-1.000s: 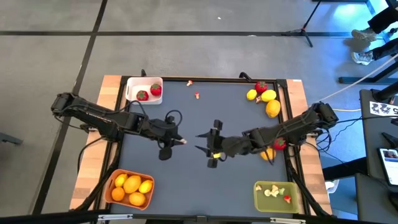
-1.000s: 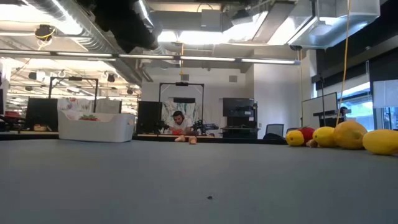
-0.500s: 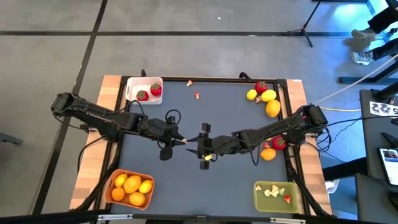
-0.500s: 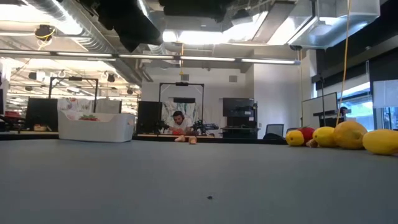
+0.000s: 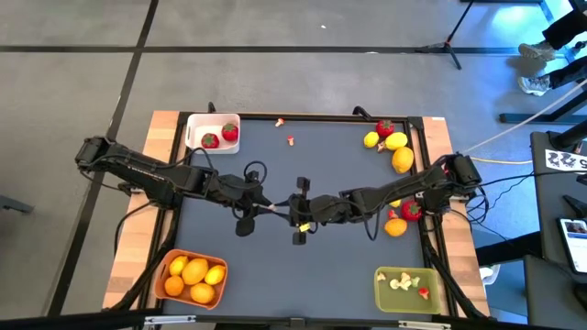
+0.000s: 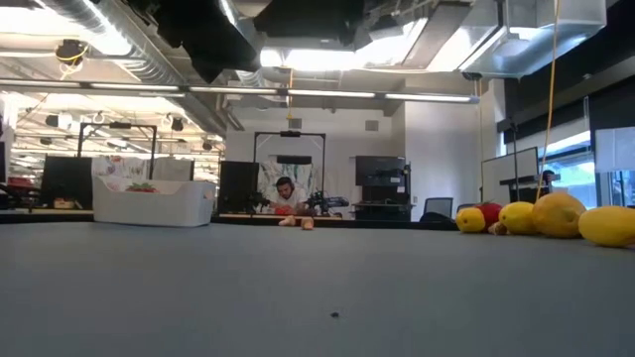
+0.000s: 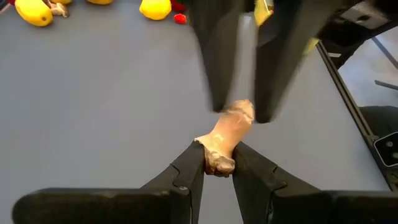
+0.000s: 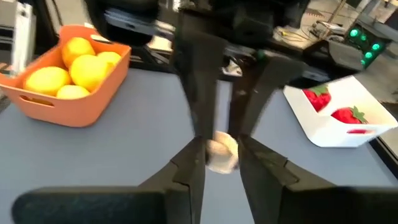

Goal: Sort produce into baskets
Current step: Put the brown mushroom into the yellow bin

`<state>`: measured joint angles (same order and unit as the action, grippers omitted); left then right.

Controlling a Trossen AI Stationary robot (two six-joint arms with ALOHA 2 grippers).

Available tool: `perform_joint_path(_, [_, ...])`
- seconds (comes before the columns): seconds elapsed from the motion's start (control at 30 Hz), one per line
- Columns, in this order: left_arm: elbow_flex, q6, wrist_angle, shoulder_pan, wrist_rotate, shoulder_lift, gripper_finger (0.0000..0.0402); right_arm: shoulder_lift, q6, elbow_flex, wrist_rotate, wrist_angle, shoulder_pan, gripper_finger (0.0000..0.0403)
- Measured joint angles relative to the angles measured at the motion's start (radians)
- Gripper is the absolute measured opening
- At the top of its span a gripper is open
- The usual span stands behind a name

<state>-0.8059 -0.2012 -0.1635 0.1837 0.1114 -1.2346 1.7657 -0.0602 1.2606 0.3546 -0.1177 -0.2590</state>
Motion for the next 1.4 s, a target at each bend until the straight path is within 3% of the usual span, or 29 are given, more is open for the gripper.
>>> perform_joint_path(0.6, [0.001,0.005,0.000,0.000,-0.001,0.000,0.0072,0.013,0.049,0.001,-0.034,-0.003,0.012,0.0092])
perform_joint_path(0.93, [0.001,-0.016,-0.007,0.001,-0.007,0.000,0.0072,0.034,-0.007,0.001,-0.047,-0.037,0.011,0.0012])
perform_joint_path(1.07, [0.001,-0.032,-0.007,0.000,-0.006,0.000,0.0074,0.034,-0.022,0.000,-0.051,-0.038,0.011,0.0011])
perform_joint_path(1.4, [0.001,-0.048,-0.008,-0.001,-0.005,0.000,0.0169,0.033,-0.047,0.000,-0.027,-0.060,-0.007,0.0011])
